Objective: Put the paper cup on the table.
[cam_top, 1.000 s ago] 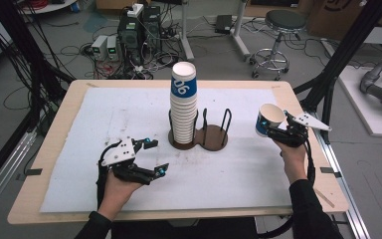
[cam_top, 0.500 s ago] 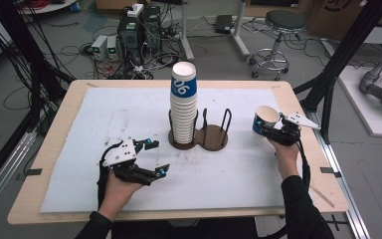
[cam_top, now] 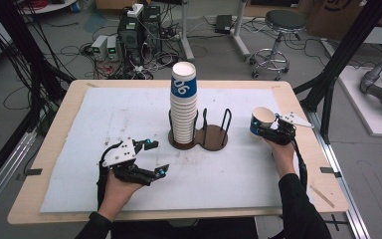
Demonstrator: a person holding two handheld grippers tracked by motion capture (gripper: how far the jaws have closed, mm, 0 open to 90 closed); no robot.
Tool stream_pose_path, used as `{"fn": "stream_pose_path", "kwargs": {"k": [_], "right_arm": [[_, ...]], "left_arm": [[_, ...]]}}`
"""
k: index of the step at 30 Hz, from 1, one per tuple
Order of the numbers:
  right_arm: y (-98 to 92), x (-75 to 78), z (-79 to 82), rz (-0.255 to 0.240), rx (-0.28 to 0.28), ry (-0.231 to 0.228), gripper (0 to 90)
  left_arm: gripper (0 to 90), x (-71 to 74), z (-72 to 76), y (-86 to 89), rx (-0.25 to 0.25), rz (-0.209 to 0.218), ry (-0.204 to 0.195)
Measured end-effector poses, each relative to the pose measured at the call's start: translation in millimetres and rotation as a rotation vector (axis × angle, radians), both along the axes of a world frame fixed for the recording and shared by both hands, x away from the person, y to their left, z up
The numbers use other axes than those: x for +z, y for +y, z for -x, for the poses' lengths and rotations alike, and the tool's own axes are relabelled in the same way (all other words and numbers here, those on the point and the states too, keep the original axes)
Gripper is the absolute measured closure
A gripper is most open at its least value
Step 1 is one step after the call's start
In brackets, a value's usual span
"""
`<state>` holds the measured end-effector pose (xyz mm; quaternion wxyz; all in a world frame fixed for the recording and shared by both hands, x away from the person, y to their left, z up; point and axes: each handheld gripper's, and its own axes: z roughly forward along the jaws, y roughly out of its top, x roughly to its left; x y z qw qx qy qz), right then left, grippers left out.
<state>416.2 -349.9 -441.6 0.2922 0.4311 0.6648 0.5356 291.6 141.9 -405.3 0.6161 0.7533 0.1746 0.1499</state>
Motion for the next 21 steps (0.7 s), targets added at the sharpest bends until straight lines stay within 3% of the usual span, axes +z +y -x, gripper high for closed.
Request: {"fn": "stream_pose_path", "kwargs": {"k": [10,21], "right_arm": [[-0.5,-1.7,0.4,0.007,-0.015,0.043,20.5],[3.1,0.3,5.5,0.056,-0.017,0.077,18.1]], "left_arm": [[16.5,0.5,-0.1,-1.2,-0.004,-0.001,-0.003],[16.5,0.7,-0.7,-7.3,-0.021,-0.014,-0.007]]}}
